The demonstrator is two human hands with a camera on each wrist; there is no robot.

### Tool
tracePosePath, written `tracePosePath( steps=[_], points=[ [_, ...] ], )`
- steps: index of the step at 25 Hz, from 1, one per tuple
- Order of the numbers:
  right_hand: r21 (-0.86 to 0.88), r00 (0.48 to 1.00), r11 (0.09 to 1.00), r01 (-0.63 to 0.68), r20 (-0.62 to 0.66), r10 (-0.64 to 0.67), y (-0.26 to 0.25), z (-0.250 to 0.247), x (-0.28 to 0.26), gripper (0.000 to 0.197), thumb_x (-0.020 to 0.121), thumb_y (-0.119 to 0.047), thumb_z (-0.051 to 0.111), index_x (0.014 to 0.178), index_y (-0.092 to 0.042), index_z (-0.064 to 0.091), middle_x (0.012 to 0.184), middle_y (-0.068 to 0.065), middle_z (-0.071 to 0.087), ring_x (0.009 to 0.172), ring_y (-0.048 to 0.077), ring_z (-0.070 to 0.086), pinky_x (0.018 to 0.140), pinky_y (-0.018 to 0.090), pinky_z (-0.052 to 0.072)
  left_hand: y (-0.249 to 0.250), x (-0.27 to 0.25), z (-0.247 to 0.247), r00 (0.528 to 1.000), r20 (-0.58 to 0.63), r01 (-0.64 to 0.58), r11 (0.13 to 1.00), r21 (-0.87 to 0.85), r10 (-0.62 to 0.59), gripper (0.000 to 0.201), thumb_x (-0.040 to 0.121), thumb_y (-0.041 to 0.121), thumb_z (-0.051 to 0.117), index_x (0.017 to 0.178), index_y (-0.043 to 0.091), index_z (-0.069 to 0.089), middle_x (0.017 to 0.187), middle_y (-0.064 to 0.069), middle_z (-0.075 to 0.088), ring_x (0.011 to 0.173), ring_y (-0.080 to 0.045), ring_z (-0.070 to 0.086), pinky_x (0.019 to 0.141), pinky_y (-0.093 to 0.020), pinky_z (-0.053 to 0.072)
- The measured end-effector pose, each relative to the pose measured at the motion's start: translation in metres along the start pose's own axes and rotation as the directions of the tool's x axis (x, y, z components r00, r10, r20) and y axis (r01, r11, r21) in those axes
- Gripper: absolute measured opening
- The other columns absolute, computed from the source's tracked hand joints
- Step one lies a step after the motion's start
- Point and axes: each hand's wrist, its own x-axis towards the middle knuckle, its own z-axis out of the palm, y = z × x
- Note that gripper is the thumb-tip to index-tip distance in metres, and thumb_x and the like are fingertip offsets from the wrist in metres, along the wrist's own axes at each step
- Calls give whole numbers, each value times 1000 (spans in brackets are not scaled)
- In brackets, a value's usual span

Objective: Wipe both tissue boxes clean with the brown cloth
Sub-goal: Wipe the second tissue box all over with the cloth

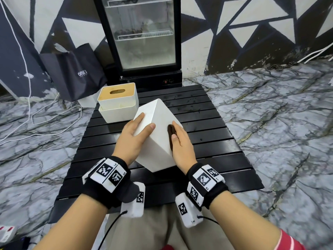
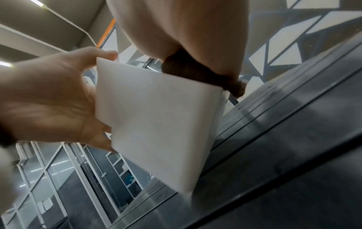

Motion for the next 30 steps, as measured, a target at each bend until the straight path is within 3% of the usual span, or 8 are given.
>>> tracePosePath(
  steps=[3,9,11,13,17,22,27,30],
  points=[
    [22,997,997,-72,-33,73,-1,8,-12,45,96,-11,33,139,-22,32,148,-1,31,136,18,24,114,32,17,1,-1,0,1000,-4,5,1000,-7,-5,91,54,69,59,138,37,41,144,9,40,129,-12,42,112,-39,32],
    [47,1000,999,16,-5,-15,-8,8,-18,45,95,-9,33,138,-21,34,146,-3,34,136,14,26,115,33,17,5,-4,0,1000,-1,20,1000,20,-20,82,70,57,61,142,27,35,139,12,39,123,-7,42,98,-22,33],
    [64,999,998,-12,-30,14,-6,6,-22,46,95,-8,33,138,-23,35,145,-4,35,135,13,27,114,31,18,9,-6,0,1000,9,21,1000,9,-21,40,80,48,65,113,35,47,110,25,45,97,6,48,78,-13,37],
    [67,999,998,-21,-33,23,-12,7,-25,46,95,-7,33,139,-22,34,146,-4,33,136,14,25,115,32,17,12,-7,2,1000,31,4,1000,12,-4,33,75,50,64,92,37,40,95,26,42,84,11,44,67,-12,34],
    [78,994,991,108,-7,-108,-35,13,-21,44,96,-7,33,139,-18,32,146,-2,33,137,12,23,115,31,15,12,-6,5,998,60,-30,999,43,27,56,59,63,61,103,36,40,114,11,48,101,-8,50,73,-15,37],
    [123,993,985,117,2,-119,-33,10,-11,44,96,-7,33,138,-19,34,146,-2,34,137,13,24,115,37,17,10,-4,3,998,56,-39,999,10,39,30,85,39,65,100,36,40,97,25,46,89,7,48,69,-13,36],
    [172,986,971,164,-1,-167,-40,20,-19,46,91,-18,33,137,-21,37,143,-7,36,135,7,24,116,34,17,10,-3,1,995,89,-41,999,-30,44,40,74,47,65,109,30,55,104,9,62,94,-6,59,73,-18,43],
    [162,983,970,183,-7,-184,-41,20,-5,47,90,-18,30,136,-21,38,145,0,37,136,14,26,115,38,18,11,-2,0,994,101,-42,999,-23,44,23,82,40,67,100,39,53,103,12,62,96,-6,58,72,-12,44]
  ],
)
